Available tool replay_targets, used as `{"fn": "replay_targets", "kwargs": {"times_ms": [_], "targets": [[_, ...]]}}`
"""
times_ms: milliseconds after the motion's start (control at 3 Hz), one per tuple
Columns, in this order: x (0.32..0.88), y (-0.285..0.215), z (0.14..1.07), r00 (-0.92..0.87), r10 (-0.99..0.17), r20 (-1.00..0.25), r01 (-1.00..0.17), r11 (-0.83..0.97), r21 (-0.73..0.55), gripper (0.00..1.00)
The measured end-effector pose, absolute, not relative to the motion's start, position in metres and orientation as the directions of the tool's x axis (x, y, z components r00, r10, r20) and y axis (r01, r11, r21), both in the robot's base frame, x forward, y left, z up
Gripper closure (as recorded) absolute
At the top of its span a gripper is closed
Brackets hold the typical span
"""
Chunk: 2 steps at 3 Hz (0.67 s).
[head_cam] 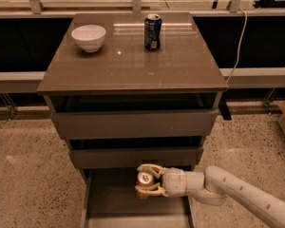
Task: Place orange can into bottom drawer
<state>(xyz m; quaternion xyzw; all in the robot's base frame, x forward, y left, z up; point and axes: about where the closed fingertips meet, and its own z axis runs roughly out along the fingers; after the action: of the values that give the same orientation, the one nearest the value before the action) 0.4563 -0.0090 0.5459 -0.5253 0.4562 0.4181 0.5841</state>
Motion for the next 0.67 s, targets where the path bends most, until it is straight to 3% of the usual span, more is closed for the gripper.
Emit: {"fn": "replay_targets", "kwargs": {"times_ms": [667], "targets": [[0.4692, -0.0189, 0.5084, 0.26, 0.033, -0.965, -0.958, 0.13, -0.254, 1.0]]}}
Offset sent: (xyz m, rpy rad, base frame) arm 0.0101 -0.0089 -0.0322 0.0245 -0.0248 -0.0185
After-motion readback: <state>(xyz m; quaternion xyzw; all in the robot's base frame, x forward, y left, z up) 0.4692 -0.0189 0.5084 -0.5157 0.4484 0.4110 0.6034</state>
